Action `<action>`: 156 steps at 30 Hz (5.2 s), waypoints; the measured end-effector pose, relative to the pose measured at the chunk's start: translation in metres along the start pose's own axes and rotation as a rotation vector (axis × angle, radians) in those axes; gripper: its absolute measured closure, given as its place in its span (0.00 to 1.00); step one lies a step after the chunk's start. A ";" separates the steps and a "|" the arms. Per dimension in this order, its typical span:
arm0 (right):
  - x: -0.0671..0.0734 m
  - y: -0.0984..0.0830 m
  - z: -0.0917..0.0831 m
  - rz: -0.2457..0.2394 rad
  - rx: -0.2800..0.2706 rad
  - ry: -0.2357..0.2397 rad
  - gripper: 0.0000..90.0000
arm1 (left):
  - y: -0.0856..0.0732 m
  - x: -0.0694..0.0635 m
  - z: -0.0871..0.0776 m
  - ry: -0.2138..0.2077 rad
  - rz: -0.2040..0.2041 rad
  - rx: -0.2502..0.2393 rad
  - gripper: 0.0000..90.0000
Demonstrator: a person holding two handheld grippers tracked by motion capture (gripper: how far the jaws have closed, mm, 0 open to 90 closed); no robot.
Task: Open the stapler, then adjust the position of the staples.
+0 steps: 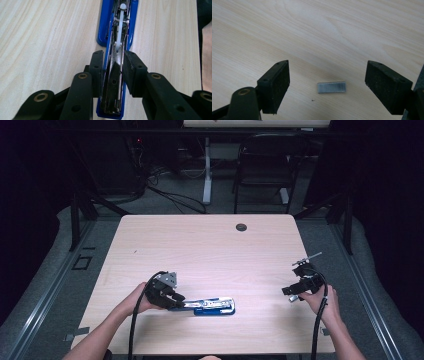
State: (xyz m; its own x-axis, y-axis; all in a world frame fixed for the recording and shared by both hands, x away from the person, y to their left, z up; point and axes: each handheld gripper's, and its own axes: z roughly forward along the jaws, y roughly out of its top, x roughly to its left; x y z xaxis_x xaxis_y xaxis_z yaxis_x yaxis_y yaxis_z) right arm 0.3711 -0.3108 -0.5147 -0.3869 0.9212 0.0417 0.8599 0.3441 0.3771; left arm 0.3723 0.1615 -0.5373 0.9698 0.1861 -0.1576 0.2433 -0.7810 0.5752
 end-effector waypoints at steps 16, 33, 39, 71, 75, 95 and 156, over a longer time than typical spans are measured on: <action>-0.011 -0.001 0.025 0.024 0.089 -0.082 0.32 | 0.000 0.000 0.000 0.001 -0.001 0.003 0.78; -0.005 -0.004 0.027 0.009 0.166 -0.132 0.49 | 0.000 0.000 0.000 -0.002 0.002 0.005 0.78; -0.008 -0.006 0.026 0.014 0.180 -0.126 0.58 | 0.000 0.001 0.000 -0.007 0.002 0.011 0.78; -0.018 -0.004 0.029 0.108 0.111 -0.025 0.85 | 0.001 0.000 0.001 -0.004 0.006 0.009 0.78; -0.018 -0.004 0.029 0.108 0.108 -0.027 0.87 | 0.001 0.001 0.001 -0.005 0.005 0.009 0.78; 0.001 0.003 0.022 0.028 0.050 0.018 0.87 | 0.002 0.000 0.001 -0.003 0.010 0.008 0.78; 0.069 0.034 0.022 -0.192 -0.003 0.169 0.87 | 0.002 0.001 0.002 -0.006 0.012 0.008 0.79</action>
State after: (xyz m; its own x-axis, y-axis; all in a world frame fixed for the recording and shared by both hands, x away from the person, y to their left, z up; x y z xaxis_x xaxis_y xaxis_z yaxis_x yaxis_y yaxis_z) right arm 0.3815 -0.2318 -0.5196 -0.5932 0.7956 0.1230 0.7644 0.5087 0.3960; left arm 0.3735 0.1591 -0.5375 0.9725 0.1729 -0.1558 0.2315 -0.7878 0.5707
